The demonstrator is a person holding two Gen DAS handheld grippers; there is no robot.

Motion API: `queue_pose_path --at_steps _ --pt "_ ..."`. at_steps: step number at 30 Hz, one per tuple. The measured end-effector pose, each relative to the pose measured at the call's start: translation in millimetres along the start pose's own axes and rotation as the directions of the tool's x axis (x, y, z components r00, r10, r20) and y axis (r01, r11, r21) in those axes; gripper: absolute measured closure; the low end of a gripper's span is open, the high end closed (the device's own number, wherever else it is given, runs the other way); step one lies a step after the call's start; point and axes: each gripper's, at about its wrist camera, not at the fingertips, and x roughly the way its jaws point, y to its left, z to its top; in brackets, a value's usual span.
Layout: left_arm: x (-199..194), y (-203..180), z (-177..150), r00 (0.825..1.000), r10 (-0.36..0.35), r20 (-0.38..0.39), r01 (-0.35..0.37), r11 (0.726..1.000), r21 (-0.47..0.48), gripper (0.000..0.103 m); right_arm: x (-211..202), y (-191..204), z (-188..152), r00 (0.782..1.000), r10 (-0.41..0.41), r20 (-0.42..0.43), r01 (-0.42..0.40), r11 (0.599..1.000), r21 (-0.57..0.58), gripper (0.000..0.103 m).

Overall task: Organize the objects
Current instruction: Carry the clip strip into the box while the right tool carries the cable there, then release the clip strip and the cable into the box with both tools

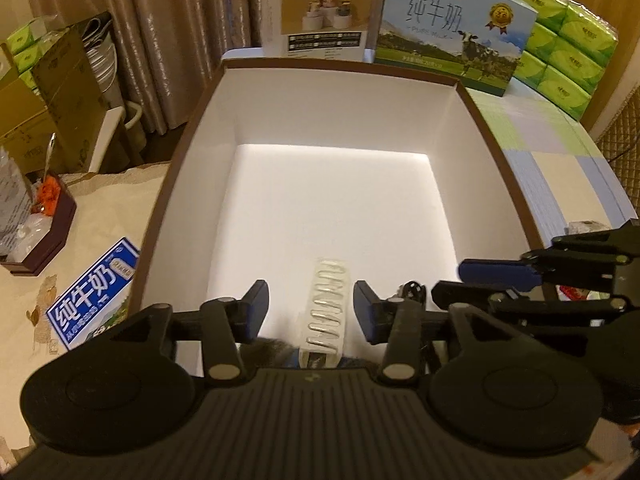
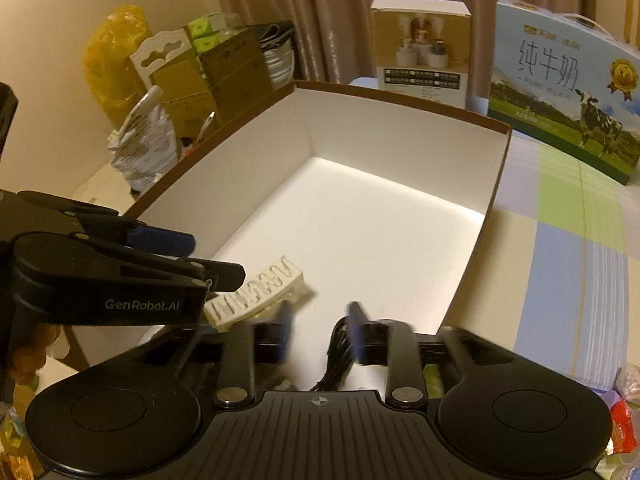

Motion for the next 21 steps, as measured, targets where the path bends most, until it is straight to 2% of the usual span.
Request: queue_pose_path --at_steps 2,4,5,8,17,21 --pt "-2.0 3.0 -2.0 1.0 0.012 -0.014 -0.012 1.0 -0.006 0.046 -3.1 2.8 -1.4 1.0 0.004 0.007 -0.004 1.0 -0.012 0.049" --pt "-5.7 6.0 -4.3 0.999 0.027 -0.02 -0.027 1.0 -0.005 0.043 -4.7 5.1 -2.7 1.0 0.01 0.002 -0.01 1.0 -0.016 0.043" --pt "-7.8 7.0 -5.2 0.999 0.027 -0.022 -0.027 1.0 -0.005 0.043 -6.0 6.1 -3.4 1.0 0.018 0.002 -0.017 1.0 -0.019 0.035" --pt "-14.9 10.1 -7.7 0.999 0.031 -0.024 -0.032 0.999 -0.011 0.036 -10.5 8.8 -5.4 1.0 0.022 0.013 -0.022 0.999 -0.026 0.023" --pt "-38.3 10.0 -17.8 0.997 0.074 -0.012 -0.074 0.997 -0.008 0.022 -32.0 11.9 -7.7 0.998 0.027 0.058 -0.026 1.0 -0.015 0.006" --pt "-48.8 9.5 -22.8 0.996 0.086 -0.002 -0.086 0.996 -0.02 0.018 -44.5 14.2 -10.1 0.996 0.026 0.086 -0.025 1.0 -0.012 0.002"
